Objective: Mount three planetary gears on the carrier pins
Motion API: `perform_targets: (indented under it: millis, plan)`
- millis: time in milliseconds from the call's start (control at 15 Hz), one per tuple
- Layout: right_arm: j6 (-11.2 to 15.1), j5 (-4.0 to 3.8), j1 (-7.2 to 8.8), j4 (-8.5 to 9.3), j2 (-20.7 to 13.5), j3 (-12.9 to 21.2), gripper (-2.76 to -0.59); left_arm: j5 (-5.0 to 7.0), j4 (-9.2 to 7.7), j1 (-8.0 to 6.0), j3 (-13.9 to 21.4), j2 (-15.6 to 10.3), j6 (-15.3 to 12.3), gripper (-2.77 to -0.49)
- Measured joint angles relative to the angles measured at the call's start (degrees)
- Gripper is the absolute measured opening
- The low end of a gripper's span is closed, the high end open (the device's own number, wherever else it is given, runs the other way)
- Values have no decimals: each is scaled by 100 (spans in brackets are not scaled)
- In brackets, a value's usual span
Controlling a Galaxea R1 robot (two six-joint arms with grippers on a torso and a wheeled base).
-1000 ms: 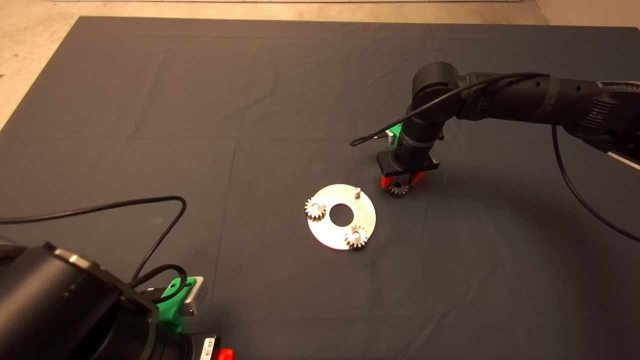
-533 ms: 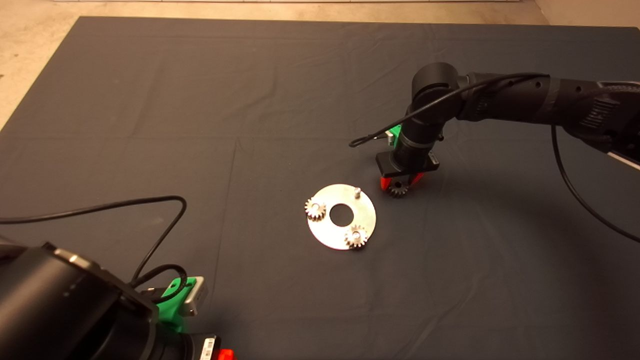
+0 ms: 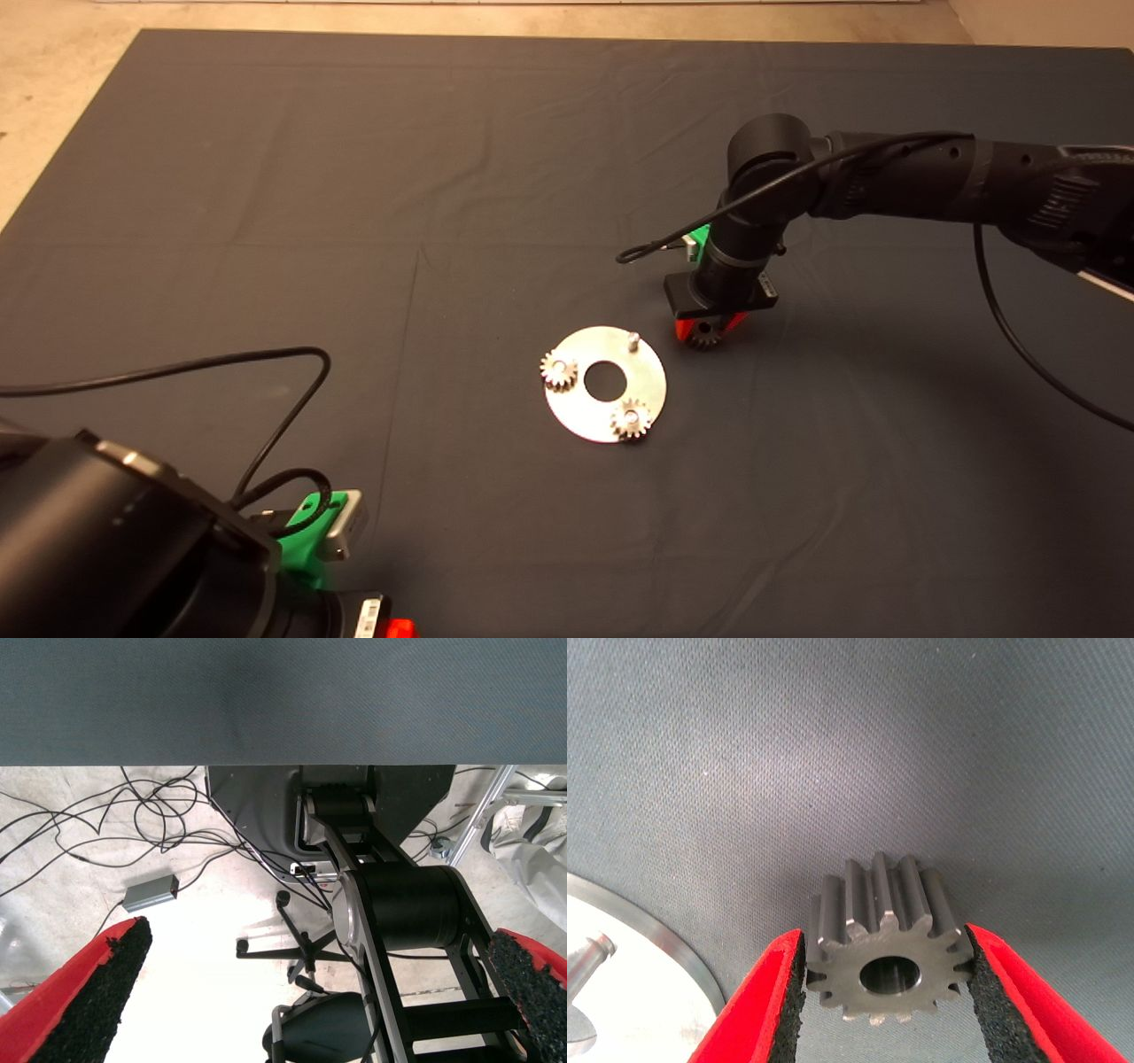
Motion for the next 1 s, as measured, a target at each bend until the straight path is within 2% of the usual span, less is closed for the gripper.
perform_targets:
  millis: [200,533,667,1000]
  plan:
    - [40,30,0,3,-75,42,-211,0,0,16,0,-2,2,-49]
    - [38,35,-2,2,-107,64,-211,0,2,28,0,-2,2,-49]
    - [38,44,-9,2,-121,72,-220,0,1,28,0,-2,2,-49]
    - [38,22,-50,-5,-152,274,-221,0,0,28,0,1,2,-49]
